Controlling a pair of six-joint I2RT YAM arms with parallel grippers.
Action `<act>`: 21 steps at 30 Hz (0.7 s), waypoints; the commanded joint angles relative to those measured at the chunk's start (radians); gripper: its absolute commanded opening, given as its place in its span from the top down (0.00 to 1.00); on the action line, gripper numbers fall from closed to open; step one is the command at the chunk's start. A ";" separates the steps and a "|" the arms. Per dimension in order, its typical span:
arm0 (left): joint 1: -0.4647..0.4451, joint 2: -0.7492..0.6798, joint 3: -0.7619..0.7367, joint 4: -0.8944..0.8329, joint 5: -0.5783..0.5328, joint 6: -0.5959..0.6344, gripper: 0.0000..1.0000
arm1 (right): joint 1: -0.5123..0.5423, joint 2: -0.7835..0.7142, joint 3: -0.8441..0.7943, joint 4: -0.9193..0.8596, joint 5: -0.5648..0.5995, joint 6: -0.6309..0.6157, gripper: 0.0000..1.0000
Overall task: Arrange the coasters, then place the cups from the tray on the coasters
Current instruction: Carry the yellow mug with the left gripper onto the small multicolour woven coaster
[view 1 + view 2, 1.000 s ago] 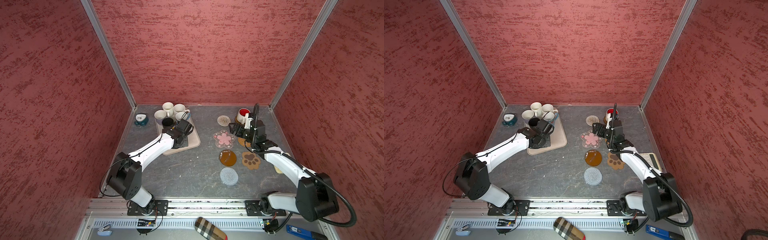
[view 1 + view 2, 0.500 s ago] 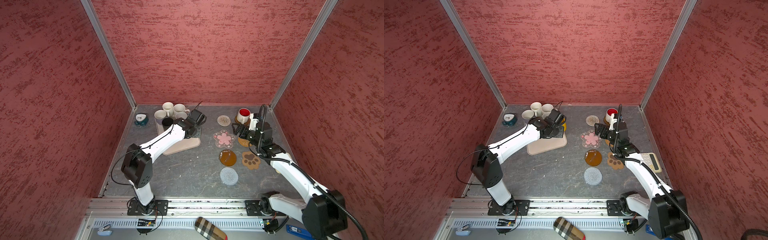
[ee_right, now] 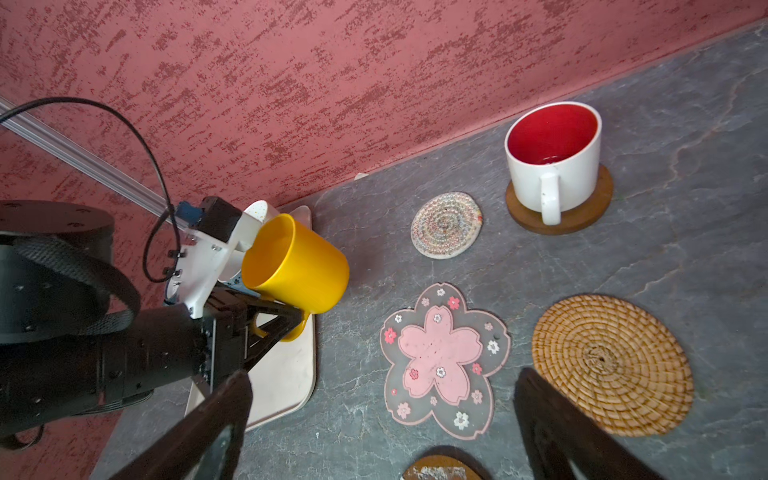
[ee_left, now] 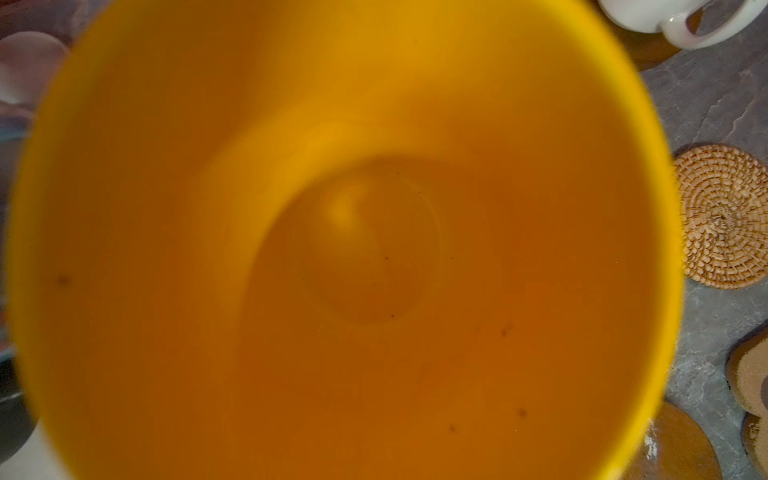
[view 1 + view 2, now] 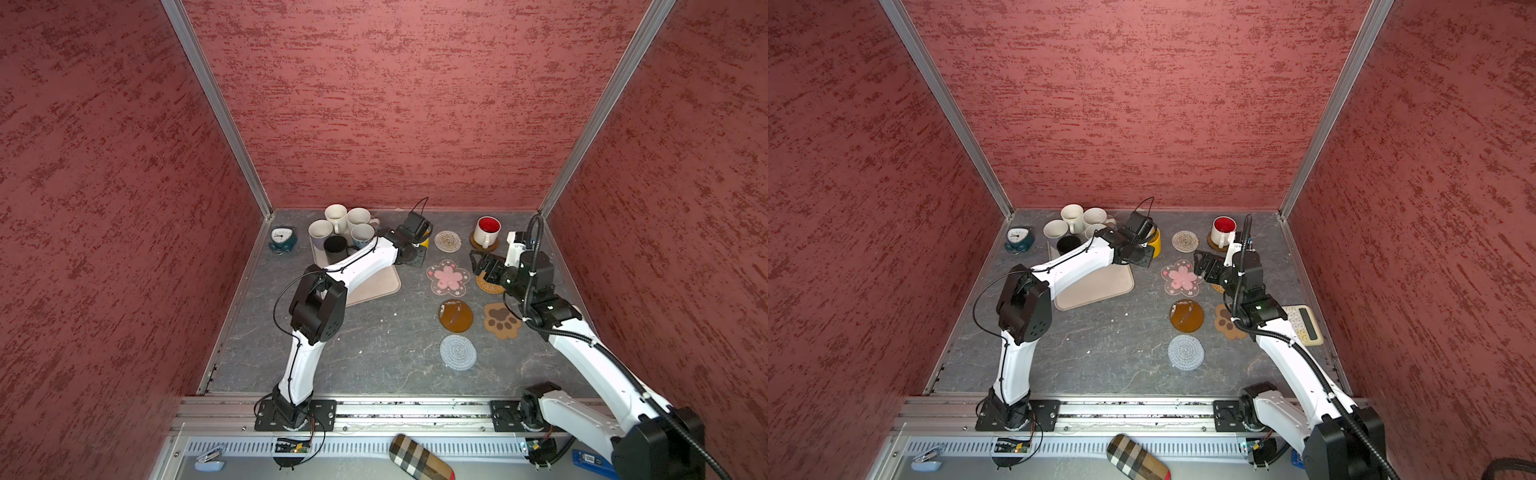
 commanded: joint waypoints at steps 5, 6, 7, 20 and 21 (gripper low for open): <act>-0.009 0.129 0.188 0.115 0.084 0.083 1.00 | 0.003 -0.026 -0.017 -0.012 0.011 0.005 0.01; -0.008 0.149 0.213 0.111 0.089 0.088 1.00 | 0.003 -0.026 -0.018 -0.011 0.010 0.005 0.01; -0.009 0.171 0.241 0.109 0.095 0.096 1.00 | 0.003 -0.024 -0.019 -0.010 0.010 0.005 0.01; -0.008 0.424 0.593 0.022 0.123 0.195 1.00 | 0.003 -0.024 -0.031 -0.025 0.006 -0.005 0.01; -0.007 0.432 0.605 0.026 0.128 0.195 1.00 | 0.004 -0.022 -0.031 -0.024 0.003 -0.003 0.01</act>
